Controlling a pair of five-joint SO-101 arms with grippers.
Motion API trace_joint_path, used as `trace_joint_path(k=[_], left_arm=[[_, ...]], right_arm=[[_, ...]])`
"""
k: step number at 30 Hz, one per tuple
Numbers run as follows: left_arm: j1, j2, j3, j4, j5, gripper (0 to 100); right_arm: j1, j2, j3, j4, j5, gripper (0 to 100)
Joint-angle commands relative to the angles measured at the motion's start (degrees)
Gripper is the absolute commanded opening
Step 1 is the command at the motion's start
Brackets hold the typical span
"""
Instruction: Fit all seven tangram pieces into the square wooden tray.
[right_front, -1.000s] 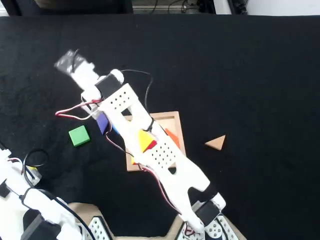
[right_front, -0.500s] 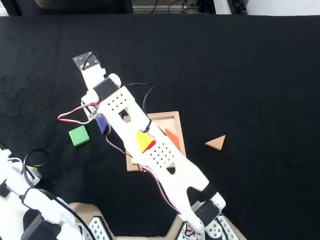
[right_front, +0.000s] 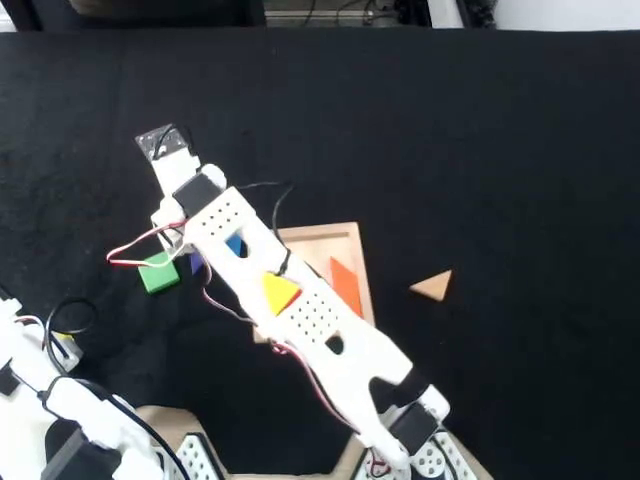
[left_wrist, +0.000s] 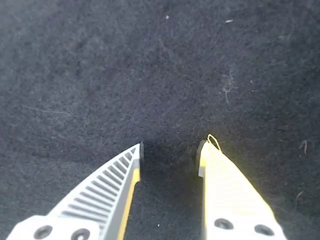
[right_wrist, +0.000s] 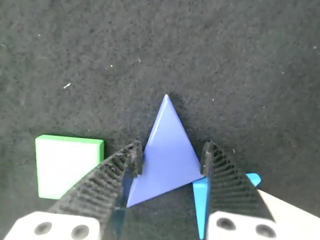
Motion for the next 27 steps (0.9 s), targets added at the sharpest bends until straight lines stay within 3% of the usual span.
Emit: trace_joint_path(k=[1, 7, 20, 27], left_arm=[[0.7, -1.1, 0.0, -0.5, 0.4, 20], [0.7, -1.1, 0.0, -0.5, 0.4, 20], [0.7, -1.1, 0.0, -0.5, 0.4, 20], [0.7, -1.1, 0.0, -0.5, 0.4, 20]], right_arm=[[-0.7, -1.1, -0.3, -0.2, -0.1, 20.1], [-0.5, -1.1, -0.3, -2.2, 8.3, 19.8], [-0.6, -1.5, -8.1, 5.6, 5.9, 19.8], [-0.6, -7.5, -2.4, 5.7, 5.8, 19.8]])
